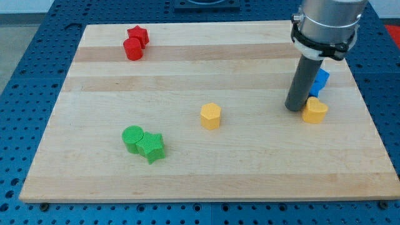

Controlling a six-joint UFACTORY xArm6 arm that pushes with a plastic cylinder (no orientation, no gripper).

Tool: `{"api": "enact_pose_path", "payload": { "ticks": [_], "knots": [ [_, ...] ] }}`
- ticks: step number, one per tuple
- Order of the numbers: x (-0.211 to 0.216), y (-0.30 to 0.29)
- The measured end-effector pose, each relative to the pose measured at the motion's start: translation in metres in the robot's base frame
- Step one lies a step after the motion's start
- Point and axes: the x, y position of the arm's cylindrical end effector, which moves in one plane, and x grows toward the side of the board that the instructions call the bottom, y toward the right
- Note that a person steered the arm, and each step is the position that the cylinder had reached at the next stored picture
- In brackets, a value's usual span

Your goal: Point your arm to blue cube

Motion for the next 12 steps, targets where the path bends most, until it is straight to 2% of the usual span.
{"api": "enact_pose_path", "payload": {
  "ticks": [2,3,4,6,7,9,12],
  "knots": [
    [-0.017,0.0],
    [-0.081,0.002],
    [-0.1,0.004],
    [-0.104,0.095],
    [-0.104,0.104],
    [-0.077,0.105],
    [-0.081,0.082]
  ]
}}
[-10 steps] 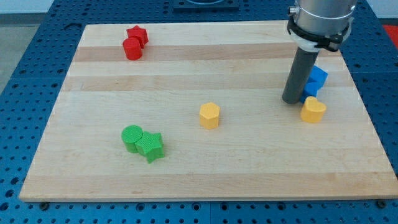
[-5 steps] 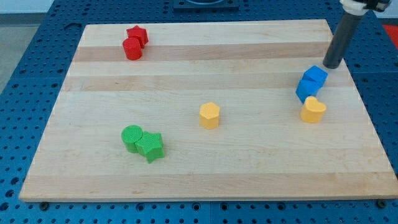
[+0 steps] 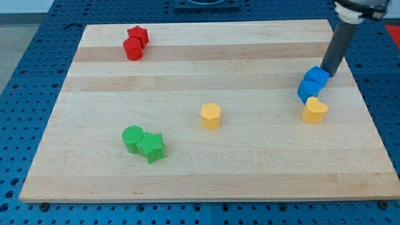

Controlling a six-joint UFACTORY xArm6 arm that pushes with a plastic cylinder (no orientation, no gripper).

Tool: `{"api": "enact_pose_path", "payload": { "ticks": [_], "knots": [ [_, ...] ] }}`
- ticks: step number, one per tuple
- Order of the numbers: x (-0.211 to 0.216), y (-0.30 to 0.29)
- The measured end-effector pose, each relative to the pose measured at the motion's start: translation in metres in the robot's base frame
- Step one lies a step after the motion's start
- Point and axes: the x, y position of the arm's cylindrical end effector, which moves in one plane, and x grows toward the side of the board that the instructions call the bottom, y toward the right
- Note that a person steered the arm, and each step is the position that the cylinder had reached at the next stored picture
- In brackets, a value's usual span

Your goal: Point your arm to blue cube

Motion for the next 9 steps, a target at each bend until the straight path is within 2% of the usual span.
{"api": "enact_pose_path", "payload": {
  "ticks": [1,3,9],
  "knots": [
    [0.0,0.0],
    [0.028,0.053],
    [0.027,0.007]
  ]
}}
